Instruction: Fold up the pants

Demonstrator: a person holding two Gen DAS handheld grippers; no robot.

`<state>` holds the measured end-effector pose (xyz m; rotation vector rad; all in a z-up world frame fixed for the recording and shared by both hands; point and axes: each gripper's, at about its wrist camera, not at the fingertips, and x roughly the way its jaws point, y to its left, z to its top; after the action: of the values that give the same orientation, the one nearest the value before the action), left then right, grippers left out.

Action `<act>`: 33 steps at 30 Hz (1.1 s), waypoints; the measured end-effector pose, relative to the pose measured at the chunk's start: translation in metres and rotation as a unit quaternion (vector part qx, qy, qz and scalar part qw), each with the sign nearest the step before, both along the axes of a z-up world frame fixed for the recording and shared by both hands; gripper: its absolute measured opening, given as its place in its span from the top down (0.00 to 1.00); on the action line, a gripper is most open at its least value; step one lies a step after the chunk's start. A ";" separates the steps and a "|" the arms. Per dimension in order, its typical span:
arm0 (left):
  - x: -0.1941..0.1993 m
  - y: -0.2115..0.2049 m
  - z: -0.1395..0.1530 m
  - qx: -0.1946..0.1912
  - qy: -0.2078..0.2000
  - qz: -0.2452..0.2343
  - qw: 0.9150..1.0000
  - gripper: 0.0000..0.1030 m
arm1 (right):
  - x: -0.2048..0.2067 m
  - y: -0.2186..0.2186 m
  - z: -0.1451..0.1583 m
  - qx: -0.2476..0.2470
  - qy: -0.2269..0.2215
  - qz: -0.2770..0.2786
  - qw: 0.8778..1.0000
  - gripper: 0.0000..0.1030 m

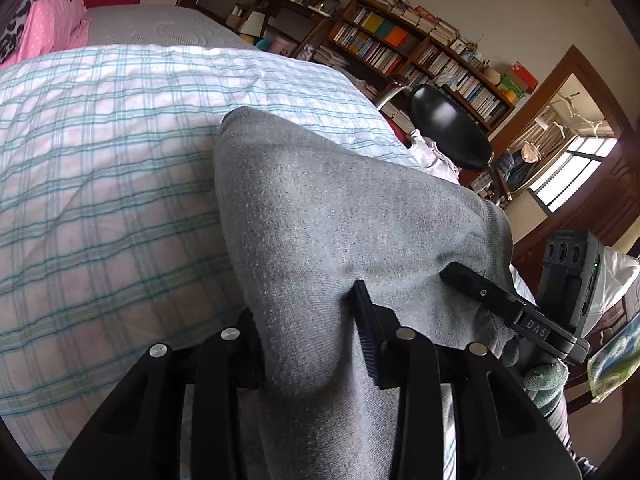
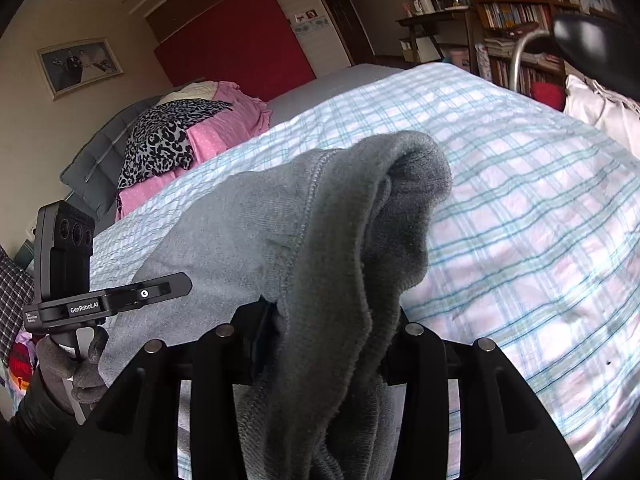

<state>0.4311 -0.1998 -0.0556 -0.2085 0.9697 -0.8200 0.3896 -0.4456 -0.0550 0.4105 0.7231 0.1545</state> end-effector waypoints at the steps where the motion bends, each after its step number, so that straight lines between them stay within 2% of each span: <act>1: 0.001 0.002 -0.005 0.000 0.000 0.004 1.000 0.49 | 0.001 -0.004 -0.002 0.011 0.004 -0.003 1.000 0.51; 2: 0.002 0.003 -0.010 0.001 0.001 0.008 1.000 0.40 | -0.001 -0.007 -0.003 0.016 0.003 -0.007 1.000 0.41; 4: 0.001 0.010 -0.018 -0.008 0.012 0.015 1.000 0.34 | -0.003 -0.009 -0.003 0.004 0.003 -0.021 1.000 0.33; 7: -0.002 0.018 -0.018 -0.013 0.020 0.012 1.000 0.33 | -0.009 -0.006 -0.002 -0.011 -0.004 -0.032 0.999 0.32; 12: -0.021 0.028 -0.001 0.033 -0.018 0.023 0.999 0.32 | -0.031 -0.012 0.004 -0.003 -0.033 -0.052 0.998 0.29; 17: -0.048 0.026 0.014 0.054 -0.041 0.012 0.998 0.32 | -0.047 -0.010 0.010 -0.004 -0.048 -0.062 0.997 0.29; 23: -0.083 0.007 0.021 0.115 -0.101 0.001 0.988 0.32 | -0.081 -0.005 0.015 0.001 -0.072 -0.067 0.995 0.28; 26: -0.088 0.001 0.017 0.130 -0.113 0.003 0.985 0.32 | -0.093 -0.001 0.013 -0.004 -0.069 -0.072 0.995 0.28; 33: -0.095 -0.005 0.011 0.153 -0.137 0.008 0.979 0.32 | -0.102 0.011 0.000 -0.066 -0.018 -0.117 0.991 0.28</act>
<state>0.3365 -0.2047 -0.0446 0.1587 0.8178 -0.6534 0.2878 -0.4349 -0.0551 0.3620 0.6403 -0.1061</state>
